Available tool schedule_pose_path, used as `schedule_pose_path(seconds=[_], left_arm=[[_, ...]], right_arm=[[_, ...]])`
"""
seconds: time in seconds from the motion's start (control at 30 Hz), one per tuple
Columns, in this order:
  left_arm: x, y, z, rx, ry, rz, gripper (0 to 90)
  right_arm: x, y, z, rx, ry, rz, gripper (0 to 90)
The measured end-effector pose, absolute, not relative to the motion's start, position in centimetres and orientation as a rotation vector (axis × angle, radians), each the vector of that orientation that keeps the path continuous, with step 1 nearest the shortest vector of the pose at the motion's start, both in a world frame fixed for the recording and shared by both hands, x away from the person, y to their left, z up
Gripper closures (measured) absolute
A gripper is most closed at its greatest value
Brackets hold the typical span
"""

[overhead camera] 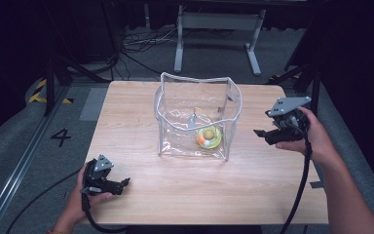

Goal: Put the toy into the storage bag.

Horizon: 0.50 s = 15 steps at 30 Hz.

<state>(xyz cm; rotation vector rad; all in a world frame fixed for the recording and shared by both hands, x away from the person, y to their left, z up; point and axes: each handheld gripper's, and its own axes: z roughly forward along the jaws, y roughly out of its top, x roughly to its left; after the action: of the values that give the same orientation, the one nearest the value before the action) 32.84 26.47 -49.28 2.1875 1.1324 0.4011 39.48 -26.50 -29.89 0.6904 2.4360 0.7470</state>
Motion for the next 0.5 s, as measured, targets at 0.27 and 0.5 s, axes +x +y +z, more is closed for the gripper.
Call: schedule_pose_path(seconds=[0.27, 0.5], left_arm=[[32.8, 26.5, -49.3, 2.188, 1.132, 0.401, 1.2], [32.9, 26.5, -49.3, 2.19, 1.131, 0.4, 1.1]], right_arm=[[38.1, -27.8, -33.5, 0.725, 2.445, 0.751, 29.6], [37.4, -28.9, -36.2, 0.758, 2.455, 0.768, 28.5]])
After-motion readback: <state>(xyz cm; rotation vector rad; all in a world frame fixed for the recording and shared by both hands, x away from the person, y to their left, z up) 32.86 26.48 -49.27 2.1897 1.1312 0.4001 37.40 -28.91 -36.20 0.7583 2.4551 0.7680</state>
